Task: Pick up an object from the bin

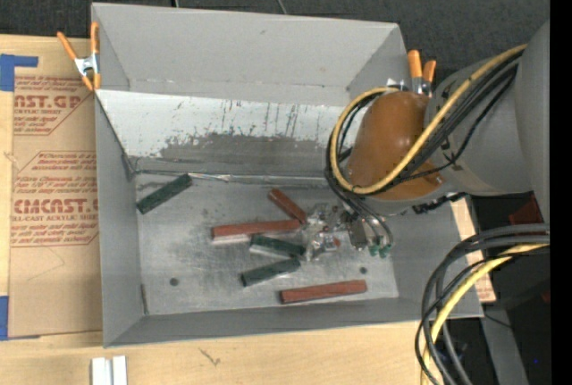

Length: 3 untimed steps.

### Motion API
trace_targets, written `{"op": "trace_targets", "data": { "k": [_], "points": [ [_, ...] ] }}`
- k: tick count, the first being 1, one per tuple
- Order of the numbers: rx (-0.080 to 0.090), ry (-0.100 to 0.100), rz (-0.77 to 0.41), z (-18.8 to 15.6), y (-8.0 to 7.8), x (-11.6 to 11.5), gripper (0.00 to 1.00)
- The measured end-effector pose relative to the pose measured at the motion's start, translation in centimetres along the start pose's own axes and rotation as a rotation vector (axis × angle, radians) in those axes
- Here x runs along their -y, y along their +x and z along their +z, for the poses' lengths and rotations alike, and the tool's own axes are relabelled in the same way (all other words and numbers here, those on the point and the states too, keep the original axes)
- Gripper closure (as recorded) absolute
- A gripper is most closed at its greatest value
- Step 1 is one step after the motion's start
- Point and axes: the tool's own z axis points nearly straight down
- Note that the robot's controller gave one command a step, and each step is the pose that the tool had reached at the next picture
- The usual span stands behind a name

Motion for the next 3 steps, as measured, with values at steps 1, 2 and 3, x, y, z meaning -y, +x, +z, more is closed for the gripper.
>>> {"op": "trace_targets", "data": {
  "k": [1, 2, 3],
  "points": [
    [0.0, 0.001, 0.0, 0.0, 0.0, 0.0, 1.0],
    [0.004, 0.001, 0.018, -12.5, -2.7, -1.4, 1.0],
    [0.003, 0.002, 0.018, -12.5, -2.7, -1.4, 0.0]
  ]
}}
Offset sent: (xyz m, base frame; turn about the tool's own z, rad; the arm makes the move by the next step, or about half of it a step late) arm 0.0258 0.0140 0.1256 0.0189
